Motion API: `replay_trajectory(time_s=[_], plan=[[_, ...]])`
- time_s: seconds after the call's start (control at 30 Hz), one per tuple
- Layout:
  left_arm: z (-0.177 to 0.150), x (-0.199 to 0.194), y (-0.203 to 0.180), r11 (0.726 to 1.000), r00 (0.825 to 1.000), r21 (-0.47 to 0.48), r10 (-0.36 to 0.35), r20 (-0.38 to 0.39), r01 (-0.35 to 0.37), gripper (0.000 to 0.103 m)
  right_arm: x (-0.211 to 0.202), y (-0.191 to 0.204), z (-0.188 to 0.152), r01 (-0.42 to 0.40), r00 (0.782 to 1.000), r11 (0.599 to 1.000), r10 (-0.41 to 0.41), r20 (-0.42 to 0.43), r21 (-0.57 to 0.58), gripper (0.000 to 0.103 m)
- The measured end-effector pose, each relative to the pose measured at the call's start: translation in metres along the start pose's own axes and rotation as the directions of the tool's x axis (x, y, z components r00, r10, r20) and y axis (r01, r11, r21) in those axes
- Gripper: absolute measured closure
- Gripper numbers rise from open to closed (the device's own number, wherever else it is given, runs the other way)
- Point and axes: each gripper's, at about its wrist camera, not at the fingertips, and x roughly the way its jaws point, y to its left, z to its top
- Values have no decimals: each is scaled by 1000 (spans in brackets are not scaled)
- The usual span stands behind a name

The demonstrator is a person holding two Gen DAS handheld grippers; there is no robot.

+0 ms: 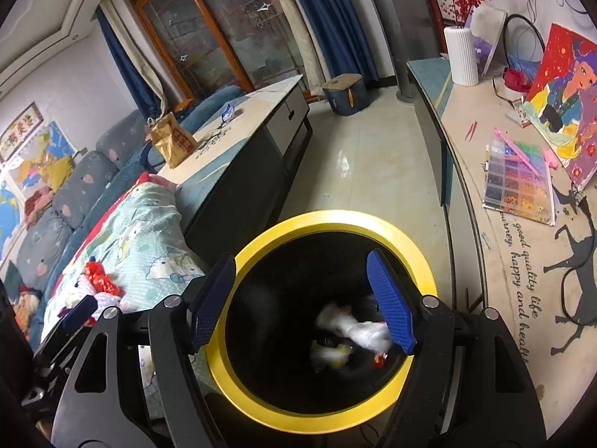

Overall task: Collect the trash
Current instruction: 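Open both tools to drop the plastic bag and chocolate bar into the bin, then grasp the purple candy wrapper with the left tool while the right tool grasps the lavender foam net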

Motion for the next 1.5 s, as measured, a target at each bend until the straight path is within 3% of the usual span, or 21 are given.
replay_trajectory(time_s=[0.17,0.27,0.53,0.87,1.5], plan=[[2,-18,14,999,998,-17,49,39,-48,7,-4,20,0,-36,999,998,36,6,-46,37],[4,-29,26,995,994,-32,94,56,-92,7,-6,34,-1,-52,998,995,54,13,-82,25],[3,-61,61,976,974,-89,208,92,-199,7,-12,69,-8,-112,993,982,115,16,-154,23],[0,-95,97,948,947,-159,296,125,-276,7,-15,110,-20,-185,982,955,188,-9,-232,22],[-13,-152,158,891,897,-255,418,144,-375,7,-15,203,-62,-331,943,827,303,-135,-455,18]])
